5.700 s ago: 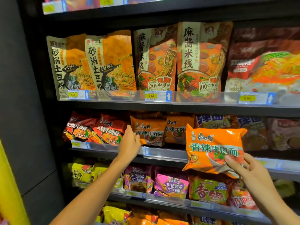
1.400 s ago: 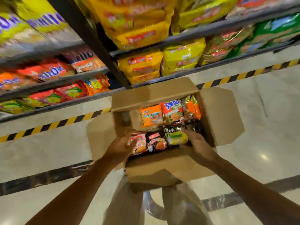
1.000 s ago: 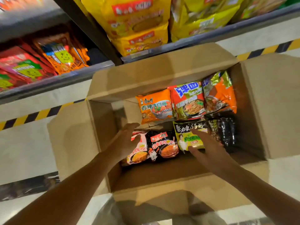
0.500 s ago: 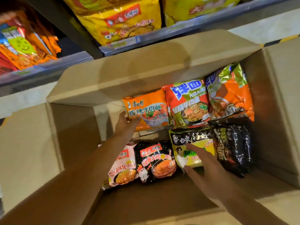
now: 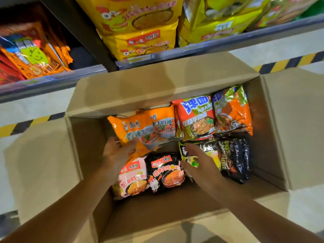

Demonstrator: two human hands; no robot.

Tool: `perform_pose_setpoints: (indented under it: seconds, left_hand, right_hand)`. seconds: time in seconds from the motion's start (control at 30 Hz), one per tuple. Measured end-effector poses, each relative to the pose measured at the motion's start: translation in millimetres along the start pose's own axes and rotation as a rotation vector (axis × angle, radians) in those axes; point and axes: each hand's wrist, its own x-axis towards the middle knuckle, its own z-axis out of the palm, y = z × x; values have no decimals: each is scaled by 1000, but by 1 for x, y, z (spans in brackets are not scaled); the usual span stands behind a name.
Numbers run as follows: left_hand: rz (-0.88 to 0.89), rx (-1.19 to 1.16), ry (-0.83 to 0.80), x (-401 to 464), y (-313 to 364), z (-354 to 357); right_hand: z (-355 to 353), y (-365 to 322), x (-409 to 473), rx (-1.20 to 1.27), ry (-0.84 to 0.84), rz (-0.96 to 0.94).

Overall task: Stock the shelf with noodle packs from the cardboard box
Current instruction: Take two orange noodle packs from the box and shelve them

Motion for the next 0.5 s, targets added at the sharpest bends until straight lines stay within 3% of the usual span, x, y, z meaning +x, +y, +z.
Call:
perform_pose_setpoints:
  seconds: [0.1, 0.23, 0.5]
  left_hand:
    - [86, 102, 57, -17, 0, -44]
    - [154, 126, 2, -31, -3, -77]
    - [230, 86, -63, -16, -38, -87]
  right_hand:
    - [6, -28, 19, 18, -1, 25]
    - [33, -43, 69, -12, 11, 54]
    - [68, -37, 152, -55, 141, 169]
